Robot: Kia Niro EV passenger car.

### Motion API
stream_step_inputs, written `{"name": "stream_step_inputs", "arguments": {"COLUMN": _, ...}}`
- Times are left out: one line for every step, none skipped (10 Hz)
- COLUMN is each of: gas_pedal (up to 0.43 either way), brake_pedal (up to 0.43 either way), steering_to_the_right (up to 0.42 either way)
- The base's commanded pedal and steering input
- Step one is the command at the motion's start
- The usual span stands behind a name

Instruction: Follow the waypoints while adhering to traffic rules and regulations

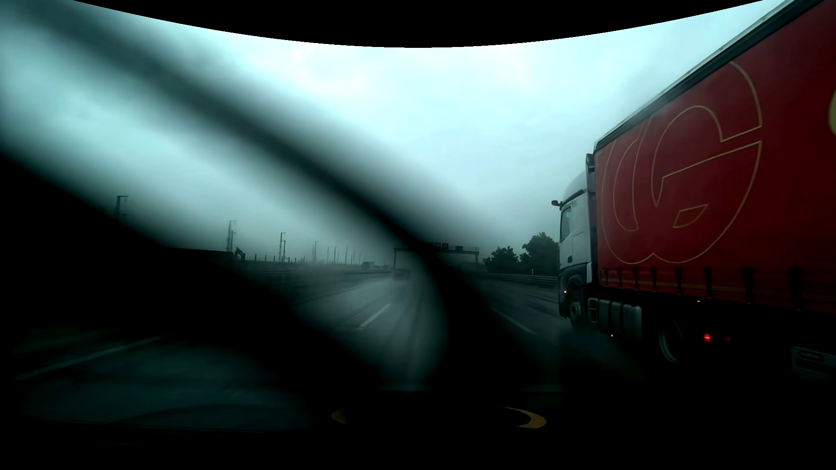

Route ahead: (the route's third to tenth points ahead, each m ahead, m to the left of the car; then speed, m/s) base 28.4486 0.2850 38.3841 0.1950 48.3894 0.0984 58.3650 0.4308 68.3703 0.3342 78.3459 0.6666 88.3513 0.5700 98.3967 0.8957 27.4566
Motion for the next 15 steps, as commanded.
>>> {"name": "stream_step_inputs", "arguments": {"gas_pedal": 0.169, "brake_pedal": 0.0, "steering_to_the_right": -0.001}}
{"name": "stream_step_inputs", "arguments": {"gas_pedal": 0.169, "brake_pedal": 0.0, "steering_to_the_right": -0.001}}
{"name": "stream_step_inputs", "arguments": {"gas_pedal": 0.169, "brake_pedal": 0.0, "steering_to_the_right": -0.001}}
{"name": "stream_step_inputs", "arguments": {"gas_pedal": 0.169, "brake_pedal": 0.0, "steering_to_the_right": -0.001}}
{"name": "stream_step_inputs", "arguments": {"gas_pedal": 0.169, "brake_pedal": 0.0, "steering_to_the_right": 0.001}}
{"name": "stream_step_inputs", "arguments": {"gas_pedal": 0.169, "brake_pedal": 0.0, "steering_to_the_right": 0.004}}
{"name": "stream_step_inputs", "arguments": {"gas_pedal": 0.169, "brake_pedal": 0.0, "steering_to_the_right": 0.004}}
{"name": "stream_step_inputs", "arguments": {"gas_pedal": 0.169, "brake_pedal": 0.0, "steering_to_the_right": 0.004}}
{"name": "stream_step_inputs", "arguments": {"gas_pedal": 0.169, "brake_pedal": 0.0, "steering_to_the_right": 0.003}}
{"name": "stream_step_inputs", "arguments": {"gas_pedal": 0.177, "brake_pedal": 0.0, "steering_to_the_right": 0.002}}
{"name": "stream_step_inputs", "arguments": {"gas_pedal": 0.189, "brake_pedal": 0.0, "steering_to_the_right": 0.001}}
{"name": "stream_step_inputs", "arguments": {"gas_pedal": 0.197, "brake_pedal": 0.0, "steering_to_the_right": 0.001}}
{"name": "stream_step_inputs", "arguments": {"gas_pedal": 0.197, "brake_pedal": 0.0, "steering_to_the_right": 0.001}}
{"name": "stream_step_inputs", "arguments": {"gas_pedal": 0.209, "brake_pedal": 0.0, "steering_to_the_right": 0.001}}
{"name": "stream_step_inputs", "arguments": {"gas_pedal": 0.209, "brake_pedal": 0.0, "steering_to_the_right": 0.001}}
